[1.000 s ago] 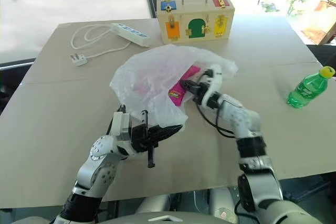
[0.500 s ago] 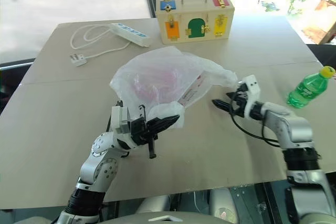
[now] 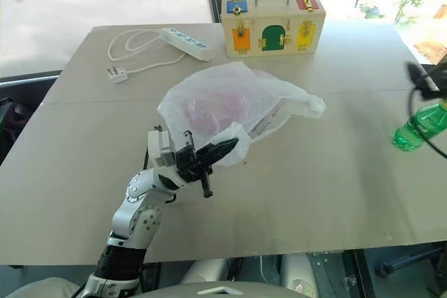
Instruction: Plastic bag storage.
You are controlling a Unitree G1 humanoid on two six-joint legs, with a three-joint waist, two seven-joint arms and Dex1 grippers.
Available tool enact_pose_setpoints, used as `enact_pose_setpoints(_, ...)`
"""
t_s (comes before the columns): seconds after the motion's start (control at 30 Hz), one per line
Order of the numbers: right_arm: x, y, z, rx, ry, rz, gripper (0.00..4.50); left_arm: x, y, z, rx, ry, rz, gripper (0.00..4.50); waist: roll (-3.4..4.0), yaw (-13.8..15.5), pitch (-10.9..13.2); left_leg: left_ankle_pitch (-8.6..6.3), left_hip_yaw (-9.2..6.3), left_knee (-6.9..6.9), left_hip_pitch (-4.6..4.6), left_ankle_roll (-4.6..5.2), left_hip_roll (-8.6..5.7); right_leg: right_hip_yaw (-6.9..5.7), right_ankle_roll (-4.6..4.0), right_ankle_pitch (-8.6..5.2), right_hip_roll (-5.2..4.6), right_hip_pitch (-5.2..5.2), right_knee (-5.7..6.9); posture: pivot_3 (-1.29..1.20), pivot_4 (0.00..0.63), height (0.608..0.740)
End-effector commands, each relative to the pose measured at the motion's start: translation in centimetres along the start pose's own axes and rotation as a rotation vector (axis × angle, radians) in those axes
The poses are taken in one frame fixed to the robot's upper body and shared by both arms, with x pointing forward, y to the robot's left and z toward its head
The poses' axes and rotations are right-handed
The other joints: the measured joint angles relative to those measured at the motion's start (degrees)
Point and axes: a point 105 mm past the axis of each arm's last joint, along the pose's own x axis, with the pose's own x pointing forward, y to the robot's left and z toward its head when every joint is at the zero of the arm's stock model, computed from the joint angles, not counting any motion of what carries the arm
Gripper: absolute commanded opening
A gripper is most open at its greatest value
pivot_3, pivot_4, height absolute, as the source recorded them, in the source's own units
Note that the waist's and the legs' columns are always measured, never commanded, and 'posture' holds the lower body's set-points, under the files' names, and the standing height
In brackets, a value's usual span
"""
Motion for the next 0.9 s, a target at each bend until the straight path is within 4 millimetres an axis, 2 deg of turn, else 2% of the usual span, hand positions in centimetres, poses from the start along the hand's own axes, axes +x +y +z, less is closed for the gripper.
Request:
enact_pose_setpoints(0.03,-1.9,-2.1,0.4,0.013,-0.007,-0.092,4.45,0.2,-0.2,0.6,0.024,-0.021,-0.016,0.0,0.03,-0.33,-0.01,0.0,0.03,0.0,0.02,0.0,0.05,0.03,0.0,0.0,-0.02,0.0,0.02,0.0,0.15,0.74)
enact_pose_setpoints(0.1,-2.8,-2.3,-0.9,0.107,0.036,-0.105,4.45,0.2,-0.1,0.8,0.024,-0.024,-0.014,0.0,0.09,-0.51,-0.05,0.0,0.12,-0.01,0.08,0.0,0.07,0.14,0.0,0.0,-0.02,0.0,0.09,0.0,0.15,0.74)
enact_pose_setpoints(0.2,-3.3,-1.4,-3.1,0.311,0.076,-0.076,4.45,0.3,-0.1,0.9,0.025,-0.026,-0.013,0.0,0.1,-0.79,-0.06,0.0,0.19,0.04,0.16,0.0,0.09,0.22,0.0,0.01,0.0,0.07,0.15,0.0,0.15,0.74)
enact_pose_setpoints(0.3,-2.9,-0.3,-5.1,0.482,0.092,-0.056,4.45,0.4,-0.1,0.9,0.025,-0.025,-0.014,0.0,0.08,-1.01,-0.08,0.0,0.21,0.08,0.22,0.01,0.09,0.24,0.02,0.05,0.02,0.16,0.15,0.0,0.15,0.74)
enact_pose_setpoints(0.37,-2.5,1.0,-5.6,0.565,0.094,-0.006,4.45,0.4,-0.1,0.9,0.025,-0.024,-0.013,0.0,0.04,-1.22,-0.11,0.0,0.21,0.09,0.22,0.01,0.08,0.25,0.02,0.06,0.03,0.17,0.15,0.0,0.15,0.74)
enact_pose_setpoints(0.47,-1.6,2.7,-6.9,0.575,0.138,0.046,4.45,0.3,0.0,1.1,0.031,-0.021,-0.008,0.0,-0.04,-1.37,-0.19,0.0,0.2,0.09,0.22,0.01,0.09,0.23,0.02,0.06,0.02,0.17,0.14,0.0,0.15,0.74)
enact_pose_setpoints(0.77,-1.1,2.1,-8.4,0.559,0.15,-0.002,4.45,-0.1,0.0,1.4,0.041,-0.016,0.023,0.0,-0.2,-0.15,-0.37,0.0,0.07,0.13,0.16,0.01,0.04,0.09,0.02,0.06,0.03,0.17,0.09,0.0,0.15,0.74)
enact_pose_setpoints(0.9,-0.6,3.2,-9.0,0.52,0.171,0.038,4.45,-0.2,-0.1,1.4,0.039,-0.018,0.032,0.0,0.05,-0.38,-0.35,0.0,0.18,0.08,0.13,0.01,0.06,0.2,0.02,0.06,0.0,0.05,0.12,0.0,0.15,0.74)
